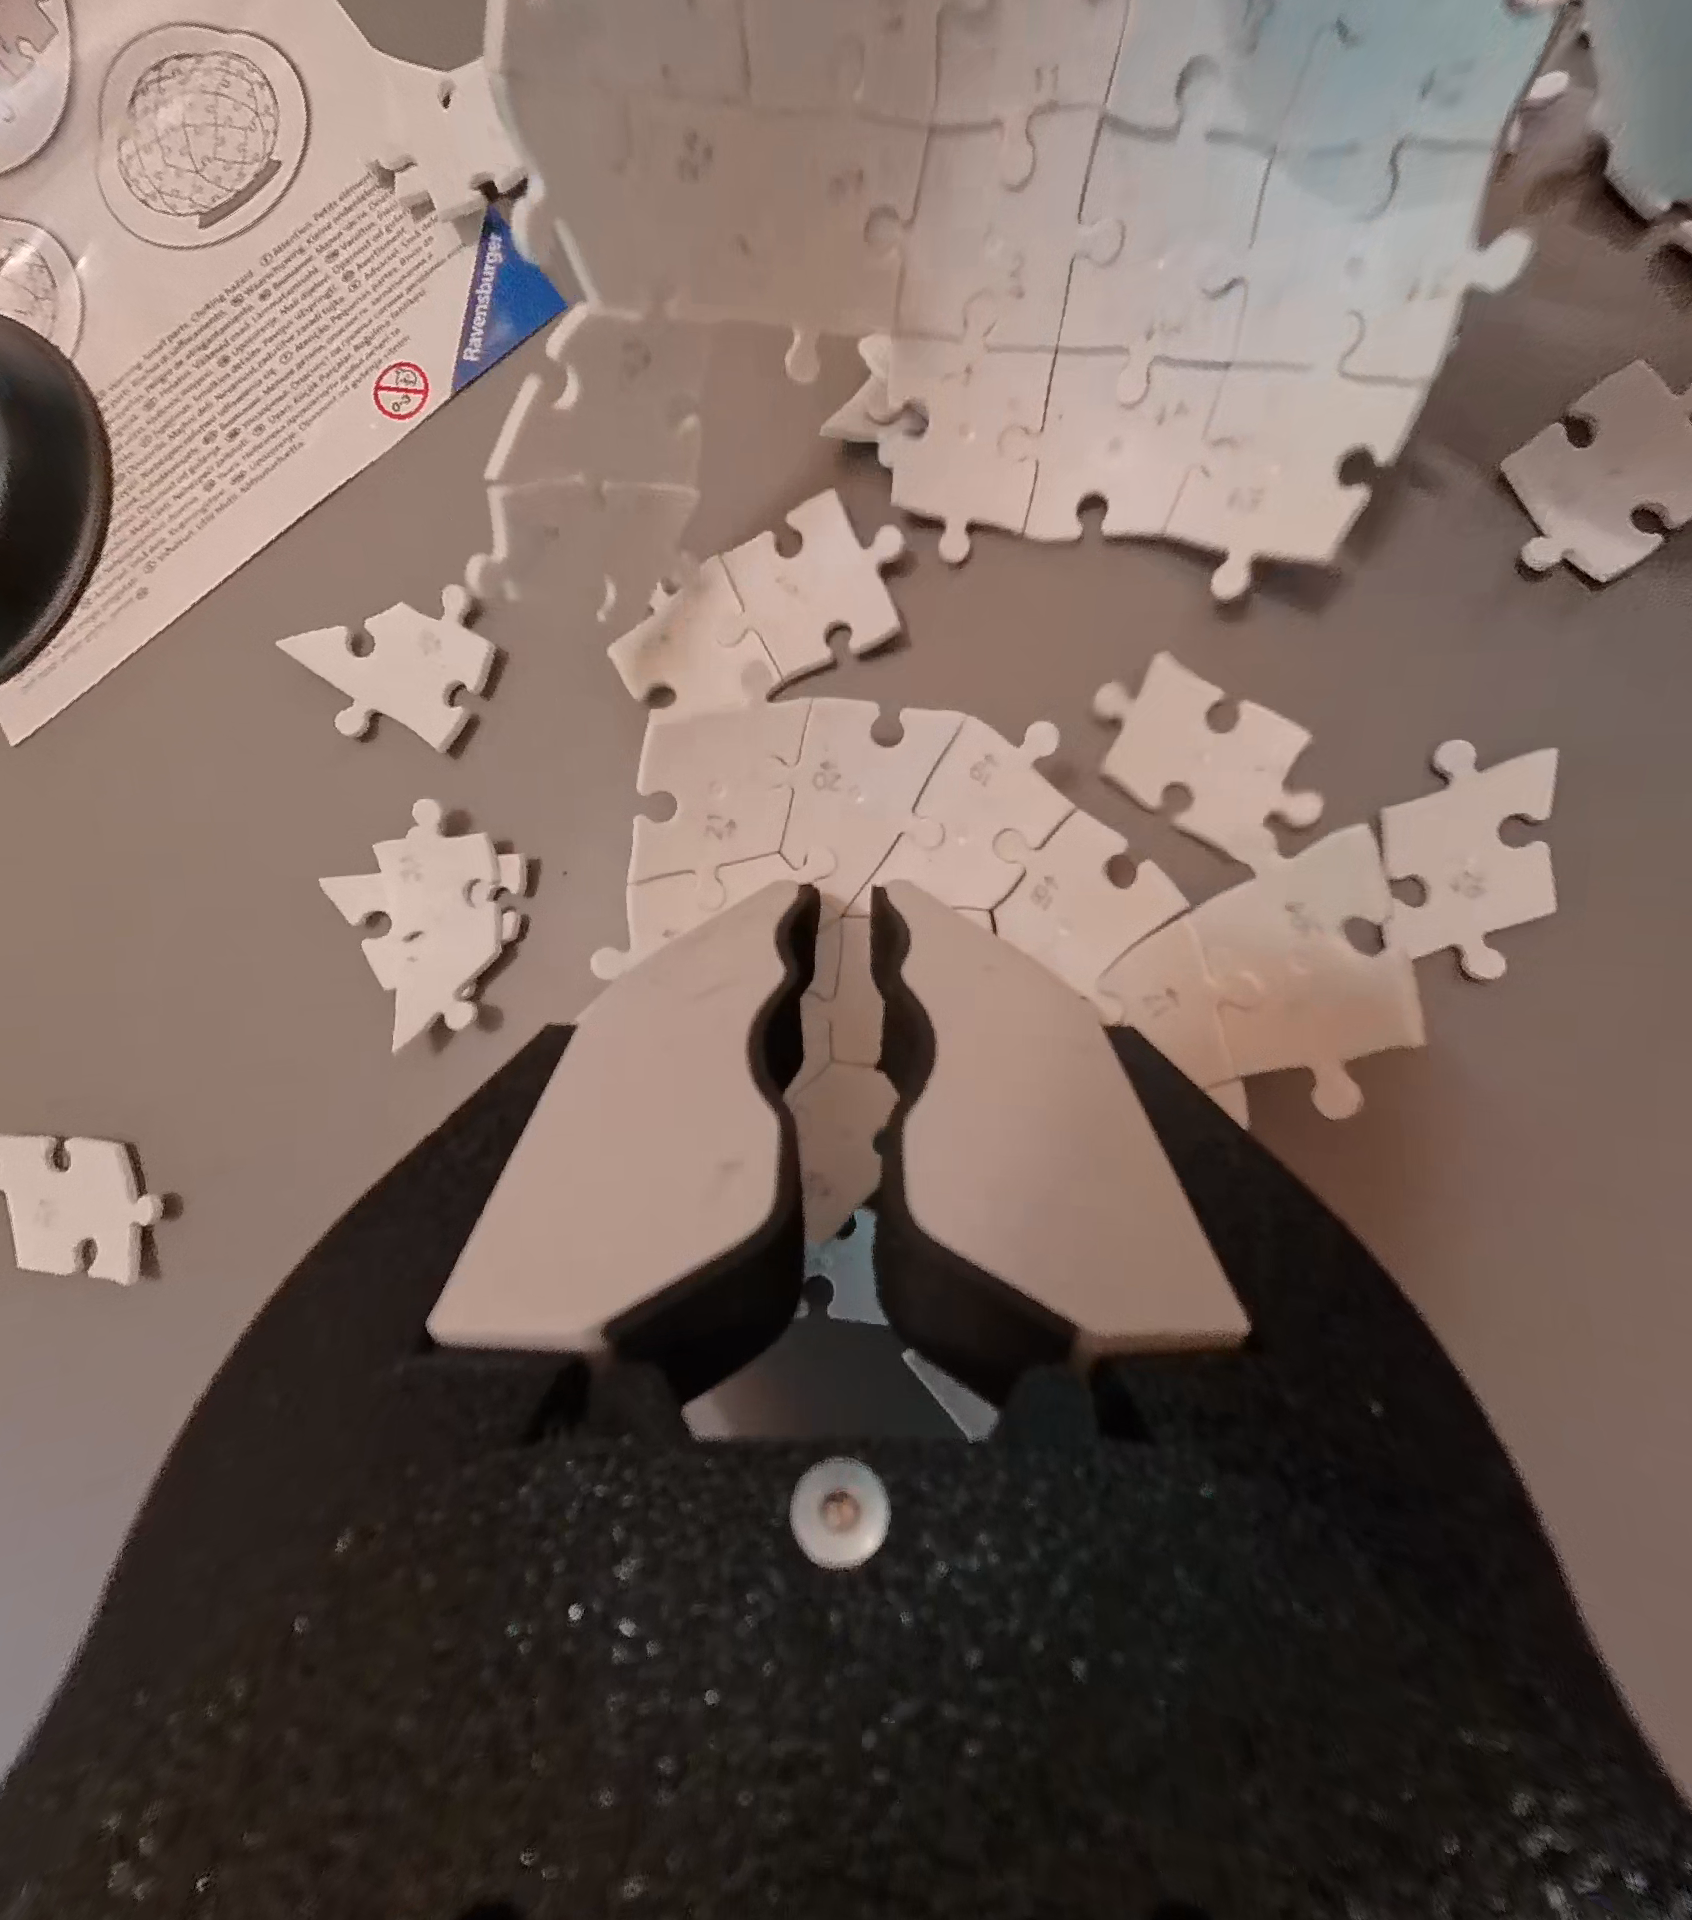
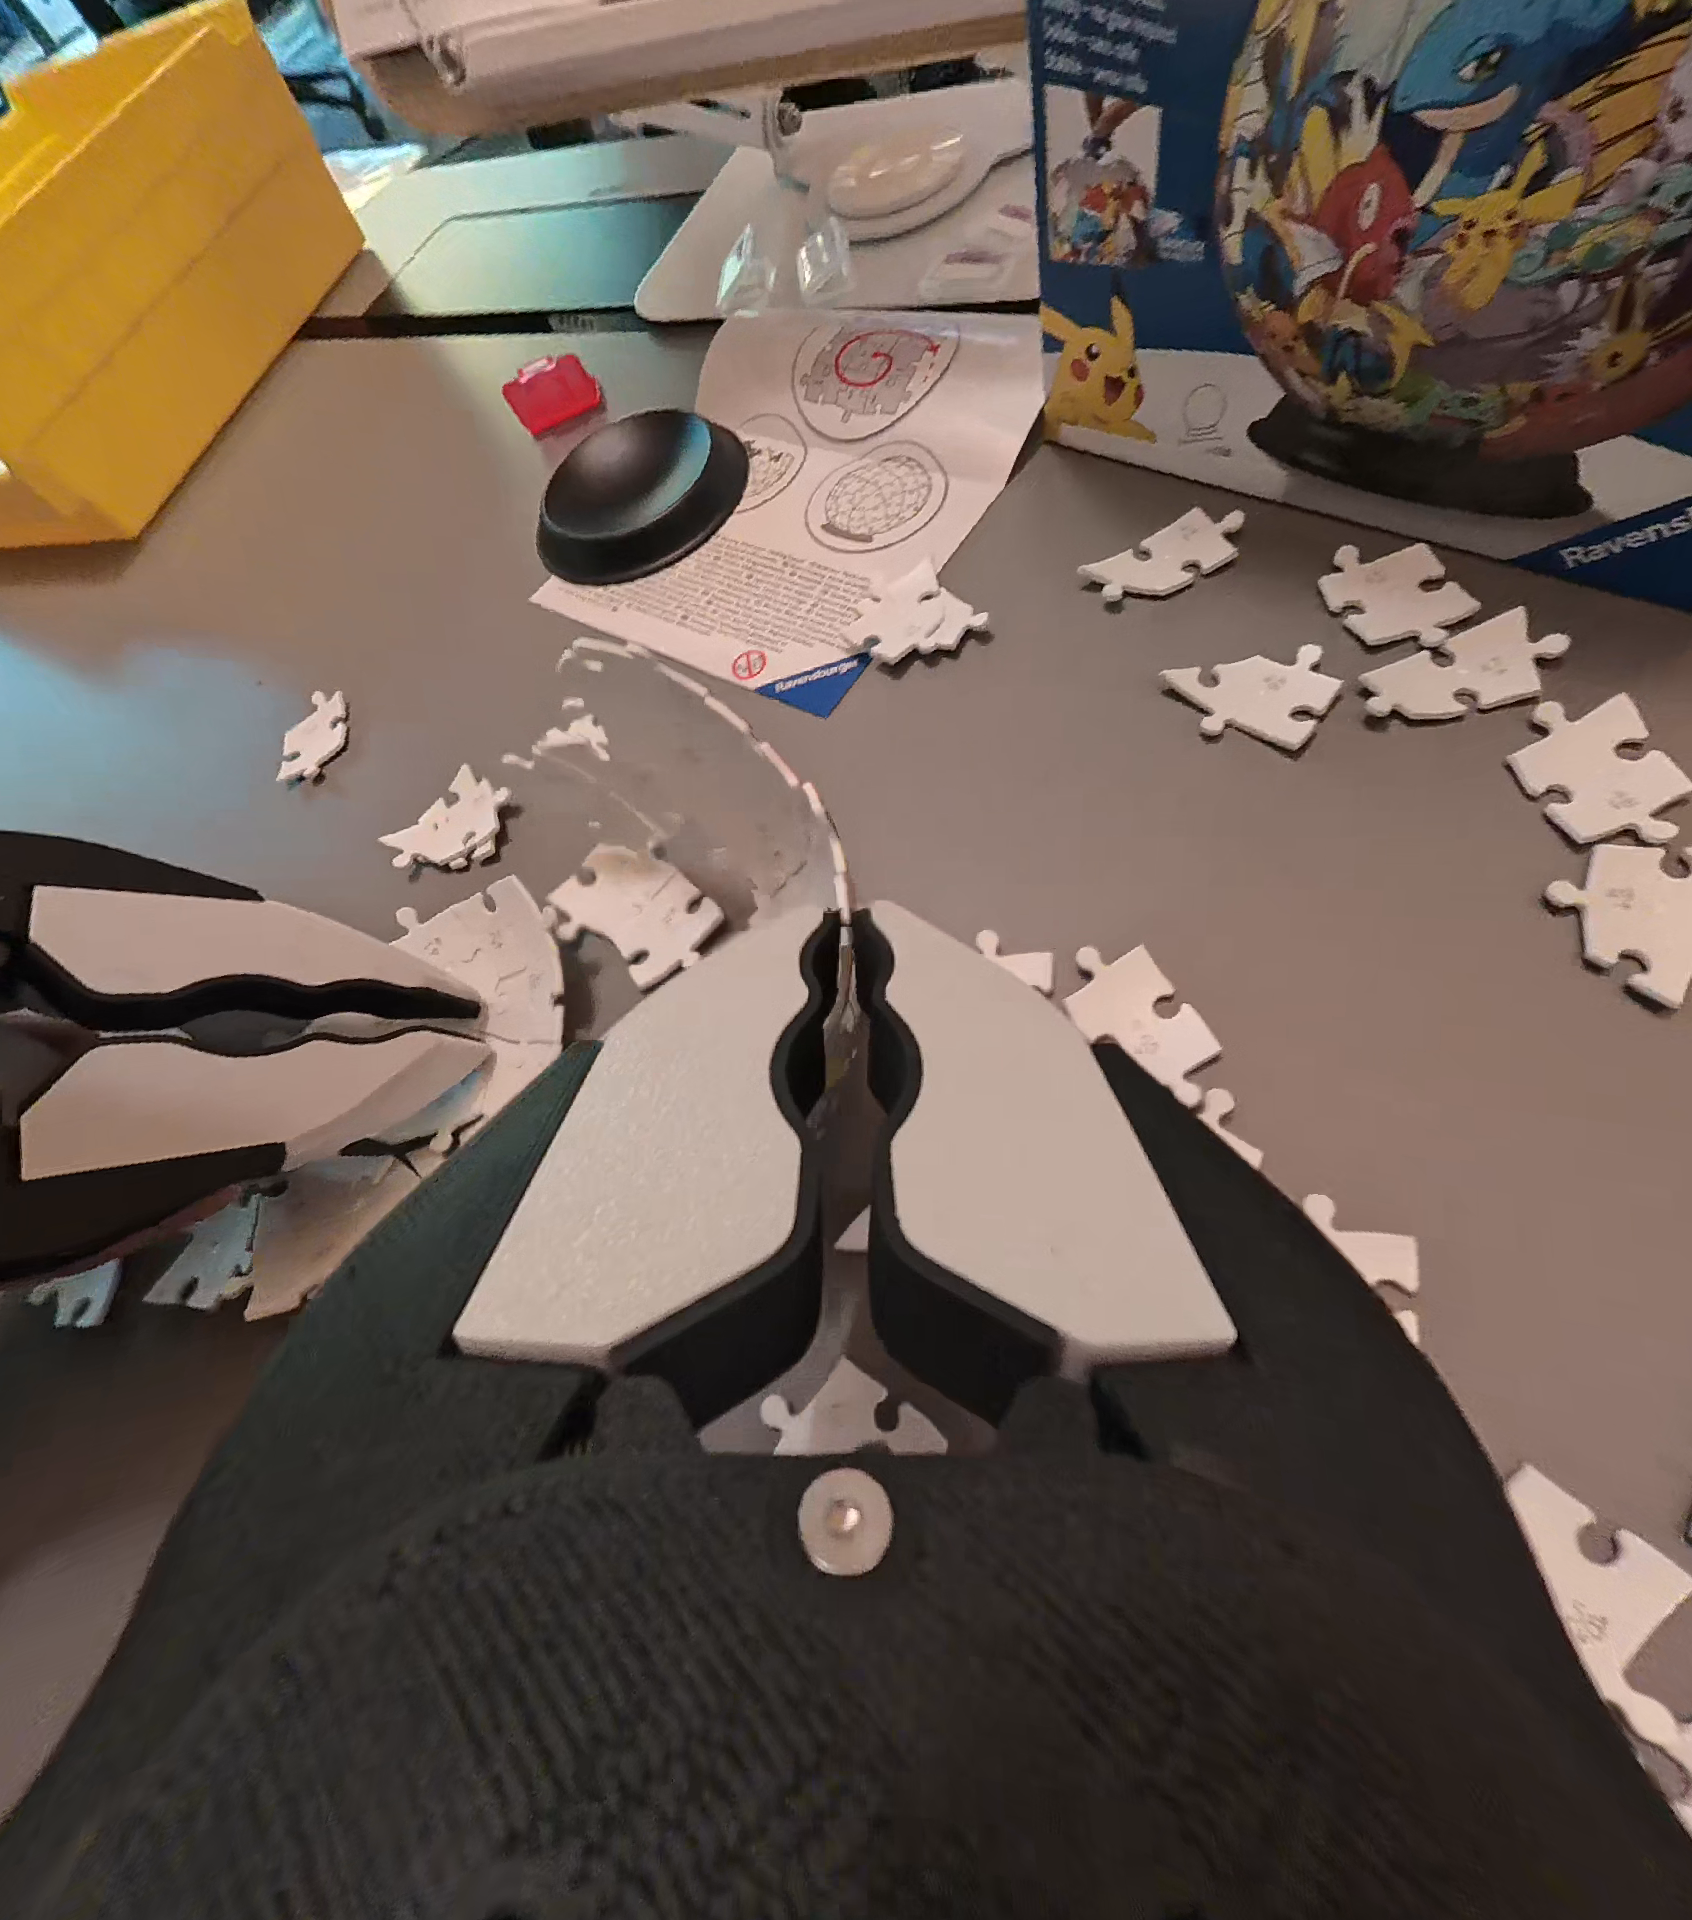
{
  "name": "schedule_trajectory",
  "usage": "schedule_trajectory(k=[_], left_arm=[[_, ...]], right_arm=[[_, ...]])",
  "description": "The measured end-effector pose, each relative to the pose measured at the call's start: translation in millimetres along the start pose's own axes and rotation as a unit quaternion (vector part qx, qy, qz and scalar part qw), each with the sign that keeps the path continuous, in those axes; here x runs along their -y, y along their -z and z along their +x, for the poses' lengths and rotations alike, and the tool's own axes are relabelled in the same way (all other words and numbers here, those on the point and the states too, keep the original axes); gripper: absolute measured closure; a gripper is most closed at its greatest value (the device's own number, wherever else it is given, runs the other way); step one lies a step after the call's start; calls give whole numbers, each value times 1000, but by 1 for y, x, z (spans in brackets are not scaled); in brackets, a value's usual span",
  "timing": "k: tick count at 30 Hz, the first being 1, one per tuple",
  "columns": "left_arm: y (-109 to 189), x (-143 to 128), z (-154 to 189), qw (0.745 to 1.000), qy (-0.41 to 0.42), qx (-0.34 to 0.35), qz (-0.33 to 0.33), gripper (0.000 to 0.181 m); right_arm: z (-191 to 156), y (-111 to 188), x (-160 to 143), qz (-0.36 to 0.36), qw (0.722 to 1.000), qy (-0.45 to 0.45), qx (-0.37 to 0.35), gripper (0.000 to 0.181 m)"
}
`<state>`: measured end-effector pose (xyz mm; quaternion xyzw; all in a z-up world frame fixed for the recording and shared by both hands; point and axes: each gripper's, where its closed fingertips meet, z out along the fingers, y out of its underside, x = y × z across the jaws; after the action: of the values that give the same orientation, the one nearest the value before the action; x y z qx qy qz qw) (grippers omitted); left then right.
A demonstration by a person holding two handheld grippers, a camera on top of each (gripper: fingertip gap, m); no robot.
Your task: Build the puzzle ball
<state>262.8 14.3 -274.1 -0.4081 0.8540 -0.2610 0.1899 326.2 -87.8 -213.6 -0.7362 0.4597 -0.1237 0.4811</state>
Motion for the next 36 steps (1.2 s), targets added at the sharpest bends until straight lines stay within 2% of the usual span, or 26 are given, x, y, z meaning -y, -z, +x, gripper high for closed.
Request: schedule_trajectory(k=[5, 10, 25, 31, 36], left_arm=[[0, -1, 0, 1000, -1, -7, -3, 172], [1, -2, 0, 1000, -4, -10, -6, 171], [6, -5, -2, 1000, -11, -15, -19, 160], [13, 2, 0, 999, 2, -37, 6, 159], [25, 7, -17, 999, 19, -27, 36, 159]], right_arm=[[12, 3, 5, 14, 999, -33, 7, 178], [18, 2, -3, 3, 999, -49, 14, 179], [11, -1, -13, -7, 994, -92, 57, 179], [12, 0, -13, 0, 991, -110, 71, 179], [12, 3, -12, 3, 992, -107, 72, 179]])
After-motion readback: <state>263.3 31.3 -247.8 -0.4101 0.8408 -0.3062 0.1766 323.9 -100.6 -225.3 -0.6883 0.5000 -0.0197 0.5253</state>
